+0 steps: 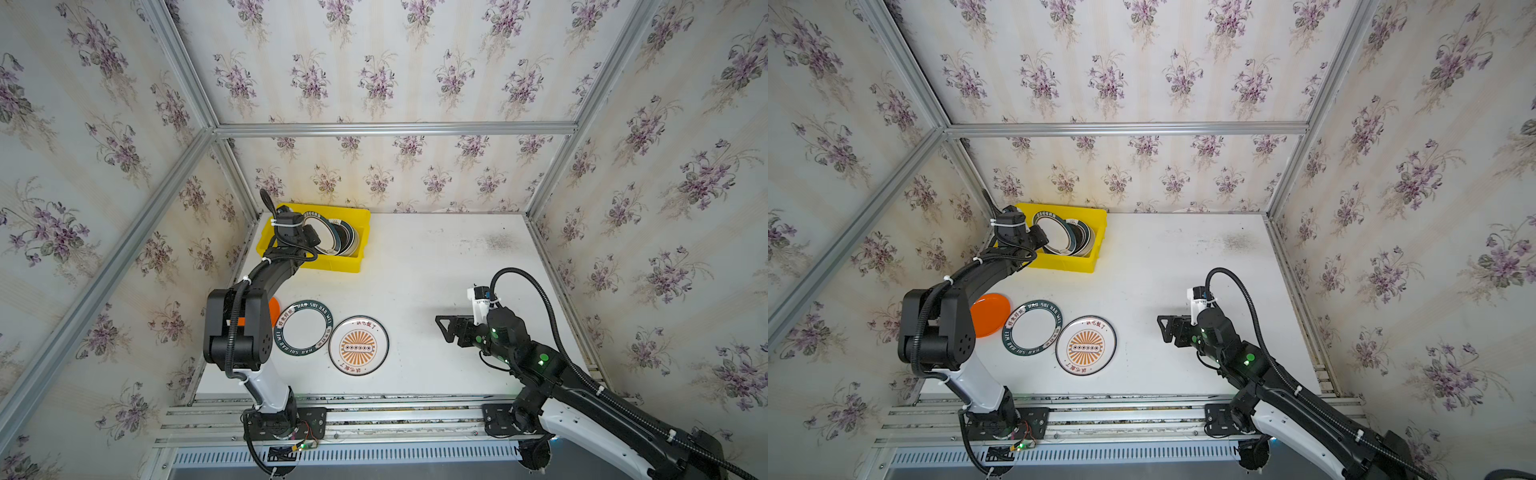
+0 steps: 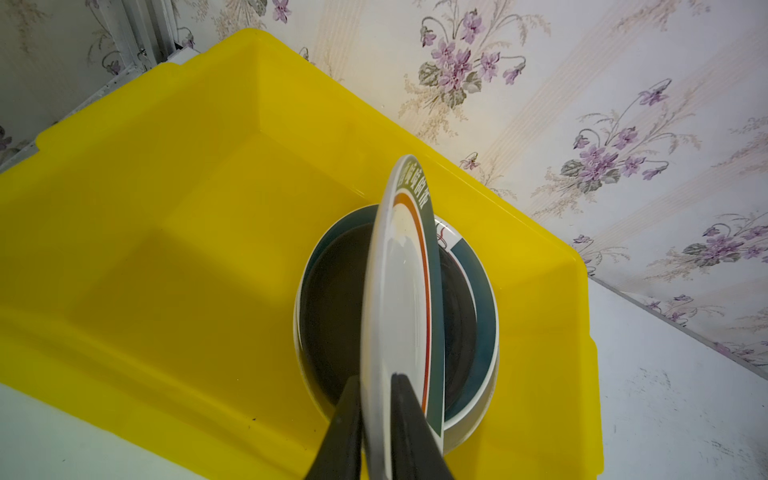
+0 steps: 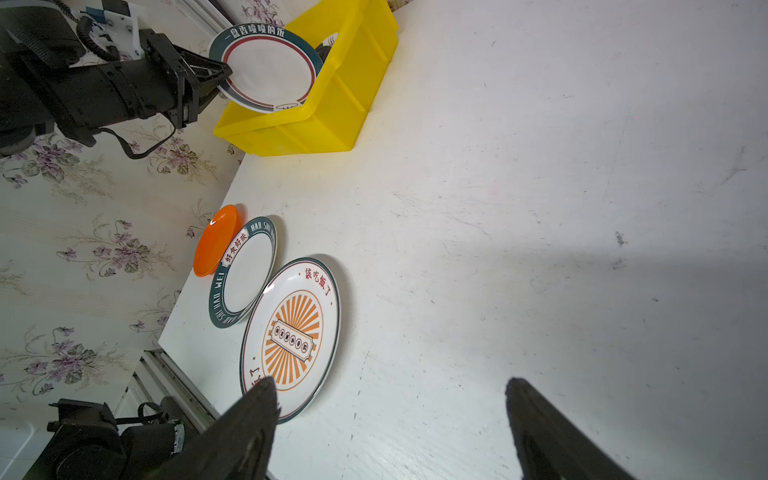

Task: Place the plates into the plastic bin on the countertop
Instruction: 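Lower the plate onto the stacked plates and open the left gripper, then move the left gripper back while the right gripper reaches the sunburst plate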

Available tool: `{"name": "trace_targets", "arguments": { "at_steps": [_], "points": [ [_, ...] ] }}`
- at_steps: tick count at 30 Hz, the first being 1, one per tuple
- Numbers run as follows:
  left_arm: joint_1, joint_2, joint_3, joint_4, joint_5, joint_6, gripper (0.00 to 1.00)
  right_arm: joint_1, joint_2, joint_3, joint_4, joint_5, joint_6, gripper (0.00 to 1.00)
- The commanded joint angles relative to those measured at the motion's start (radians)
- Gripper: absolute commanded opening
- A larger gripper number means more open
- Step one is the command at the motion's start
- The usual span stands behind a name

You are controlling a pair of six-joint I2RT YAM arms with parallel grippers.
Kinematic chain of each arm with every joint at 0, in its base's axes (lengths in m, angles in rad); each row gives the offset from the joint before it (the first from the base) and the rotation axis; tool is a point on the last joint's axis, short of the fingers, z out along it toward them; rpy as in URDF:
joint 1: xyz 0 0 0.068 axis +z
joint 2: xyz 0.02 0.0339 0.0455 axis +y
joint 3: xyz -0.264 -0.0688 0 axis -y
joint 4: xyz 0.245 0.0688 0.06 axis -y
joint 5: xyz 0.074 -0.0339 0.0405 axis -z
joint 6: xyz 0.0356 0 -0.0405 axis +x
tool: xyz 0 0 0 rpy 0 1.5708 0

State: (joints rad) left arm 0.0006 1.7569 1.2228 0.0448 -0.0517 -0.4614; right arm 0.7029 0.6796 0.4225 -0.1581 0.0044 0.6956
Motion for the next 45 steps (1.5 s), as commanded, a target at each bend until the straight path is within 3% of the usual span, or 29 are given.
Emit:
{"name": "trace_targets", "arguments": {
  "at_steps": [1,6,9,12,13,14,15,23,31,45],
  "points": [
    [0.004,0.015,0.019,0.005,0.008,0.004,0.17,0.001,-0.012,-0.007,0.019,0.001,0.023,0.88],
    [0.007,0.049,0.040,-0.009,0.041,0.009,0.19,0.000,-0.019,-0.012,0.019,0.005,0.030,0.88],
    [0.007,0.063,0.052,-0.018,0.055,0.012,0.27,0.001,-0.017,-0.013,0.020,0.005,0.031,0.88],
    [0.006,0.071,0.062,-0.023,0.099,0.039,0.53,0.000,-0.011,-0.016,0.028,0.003,0.031,0.88],
    [0.006,0.072,0.066,-0.030,0.104,0.043,0.68,0.001,-0.005,-0.019,0.031,0.005,0.031,0.88],
    [0.005,0.071,0.069,-0.037,0.102,0.046,0.96,0.001,0.001,-0.019,0.032,0.005,0.030,0.88],
    [0.005,0.070,0.072,-0.042,0.104,0.053,1.00,0.000,0.008,-0.019,0.035,0.003,0.031,0.88],
    [0.004,0.109,0.169,-0.196,0.106,0.046,1.00,0.000,0.084,-0.013,0.117,-0.021,0.035,0.88],
    [-0.006,0.106,0.161,-0.216,0.146,0.021,1.00,0.000,0.149,0.003,0.161,-0.057,0.039,0.88],
    [-0.105,-0.215,-0.024,-0.171,0.063,0.023,1.00,0.000,0.134,-0.014,0.162,-0.055,0.055,0.88]
  ]
}}
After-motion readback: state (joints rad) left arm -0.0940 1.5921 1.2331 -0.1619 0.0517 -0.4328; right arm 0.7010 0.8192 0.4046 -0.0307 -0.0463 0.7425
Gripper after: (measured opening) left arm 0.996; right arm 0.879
